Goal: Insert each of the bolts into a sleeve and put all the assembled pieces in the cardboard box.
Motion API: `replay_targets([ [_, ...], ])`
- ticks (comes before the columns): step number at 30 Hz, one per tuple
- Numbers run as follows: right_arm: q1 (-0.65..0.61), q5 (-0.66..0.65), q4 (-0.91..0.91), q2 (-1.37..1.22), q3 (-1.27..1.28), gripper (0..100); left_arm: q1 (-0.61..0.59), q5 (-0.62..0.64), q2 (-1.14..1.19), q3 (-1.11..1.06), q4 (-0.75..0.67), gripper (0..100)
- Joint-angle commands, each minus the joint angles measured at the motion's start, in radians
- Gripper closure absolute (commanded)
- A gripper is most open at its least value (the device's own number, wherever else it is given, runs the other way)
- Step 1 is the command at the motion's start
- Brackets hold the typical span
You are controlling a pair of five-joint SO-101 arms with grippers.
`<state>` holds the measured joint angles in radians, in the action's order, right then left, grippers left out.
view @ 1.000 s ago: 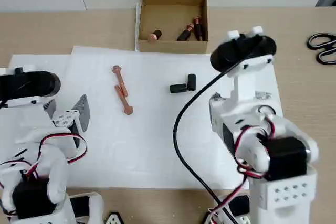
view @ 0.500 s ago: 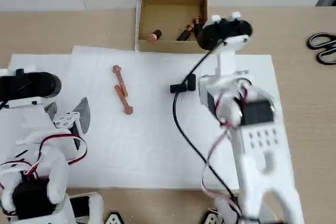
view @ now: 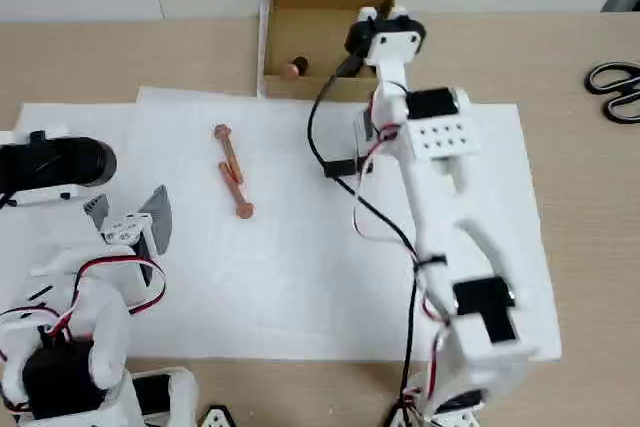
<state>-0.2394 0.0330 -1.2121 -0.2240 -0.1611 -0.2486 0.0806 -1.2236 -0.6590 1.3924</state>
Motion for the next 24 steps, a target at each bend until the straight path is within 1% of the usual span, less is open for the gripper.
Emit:
replay_targets([
  [1, -0.004, 0.051, -0.035, -0.093, -0.15, 79.0, 0.002, -0.005, -0.009, 0.033, 0.005, 78],
  [7, -0.039, 0.143, -0.059, -0.199, -0.222, 79.0, 0.002, -0.005, -0.009, 0.018, 0.0, 78],
  [13, -0.085, 0.143, -0.044, -0.234, -0.227, 79.0, 0.002, -0.005, -0.009, 0.019, 0.002, 78],
  [24, -0.077, 0.14, 0.004, -0.295, -0.227, 79.0, 0.002, -0.005, -0.009, 0.019, 0.003, 78],
])
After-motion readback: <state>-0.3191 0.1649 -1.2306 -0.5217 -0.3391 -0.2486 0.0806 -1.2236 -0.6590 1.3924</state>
